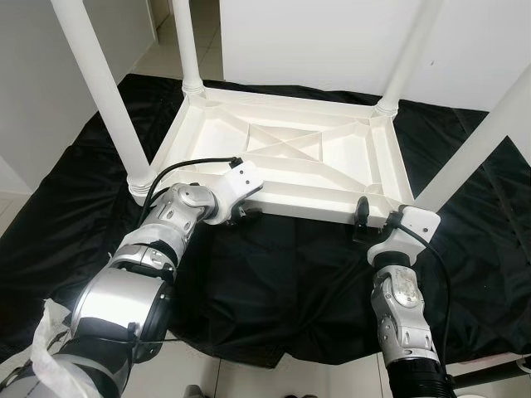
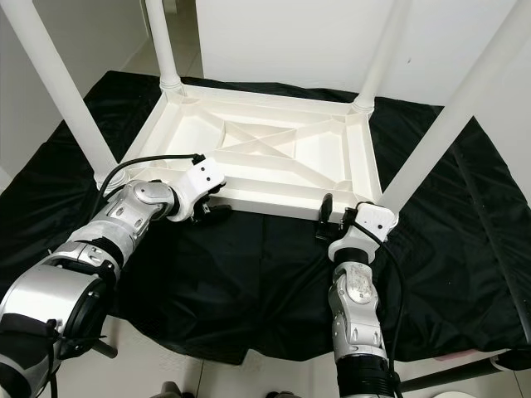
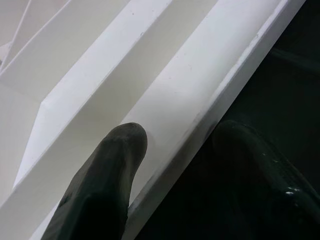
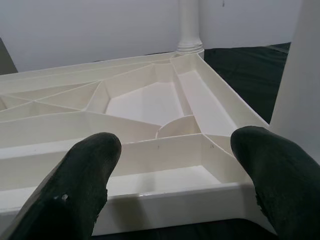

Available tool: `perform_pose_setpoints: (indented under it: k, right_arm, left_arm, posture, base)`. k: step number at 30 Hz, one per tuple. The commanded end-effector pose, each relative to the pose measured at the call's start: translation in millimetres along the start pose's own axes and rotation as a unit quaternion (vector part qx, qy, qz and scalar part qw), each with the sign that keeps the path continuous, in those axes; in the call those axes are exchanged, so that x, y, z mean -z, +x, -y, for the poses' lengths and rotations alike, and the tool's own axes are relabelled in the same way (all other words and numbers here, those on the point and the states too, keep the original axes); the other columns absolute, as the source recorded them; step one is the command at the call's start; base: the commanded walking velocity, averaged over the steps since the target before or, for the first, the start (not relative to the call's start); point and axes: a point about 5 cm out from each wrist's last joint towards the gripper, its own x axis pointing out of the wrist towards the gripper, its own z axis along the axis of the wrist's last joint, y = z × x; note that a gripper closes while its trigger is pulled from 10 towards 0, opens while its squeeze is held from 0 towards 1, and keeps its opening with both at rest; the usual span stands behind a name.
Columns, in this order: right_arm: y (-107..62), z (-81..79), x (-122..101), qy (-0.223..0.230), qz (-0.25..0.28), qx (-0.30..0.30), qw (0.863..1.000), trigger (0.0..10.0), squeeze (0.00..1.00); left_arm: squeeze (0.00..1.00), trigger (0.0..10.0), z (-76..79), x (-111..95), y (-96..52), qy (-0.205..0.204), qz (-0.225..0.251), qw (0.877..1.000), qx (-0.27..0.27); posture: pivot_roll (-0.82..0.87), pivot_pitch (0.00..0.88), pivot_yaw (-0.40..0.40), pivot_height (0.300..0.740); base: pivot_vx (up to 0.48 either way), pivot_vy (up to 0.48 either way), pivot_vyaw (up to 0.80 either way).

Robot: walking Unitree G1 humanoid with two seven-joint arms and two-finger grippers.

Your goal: Building children table

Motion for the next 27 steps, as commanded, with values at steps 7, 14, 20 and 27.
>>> perform_pose_setpoints:
  k: [7, 14, 20, 27]
  right_arm:
    - [-2.7, -1.5, 6, 0.002, -0.016, -0.004, 1.000, 10.0, 0.00]
    - [-3.1, -2.0, 7, 0.002, -0.018, -0.004, 1.000, 10.0, 0.00]
    - [-2.9, -3.9, 8, 0.003, -0.021, -0.007, 1.000, 10.0, 0.00]
    - [-2.6, -5.3, 8, 0.004, -0.021, -0.009, 1.000, 10.0, 0.00]
  left_arm:
    - [0.00, 0.3, 3.6, 9, 7.9, -0.004, -0.004, 0.990, -0.143]
    - [0.00, 0.0, 15.8, 2, 14.3, -0.004, 0.022, 0.994, -0.108]
    - [0.00, 0.6, 30.5, -6, 19.8, 0.001, 0.057, 0.996, -0.062]
    - [0.00, 7.5, 45.2, -14, 23.6, 0.020, 0.087, 0.996, -0.027]
  posture:
    - [-0.06, 0.091, 0.017, 0.740]
    - [-0.05, 0.091, 0.016, 0.740]
    - [-0.05, 0.093, 0.015, 0.740]
    - [-0.05, 0.092, 0.014, 0.740]
  base:
    - [0.000, 0.000, 0.00]
    - [0.000, 0.000, 0.00]
    - [0.000, 0.000, 0.00]
    - [0.000, 0.000, 0.00]
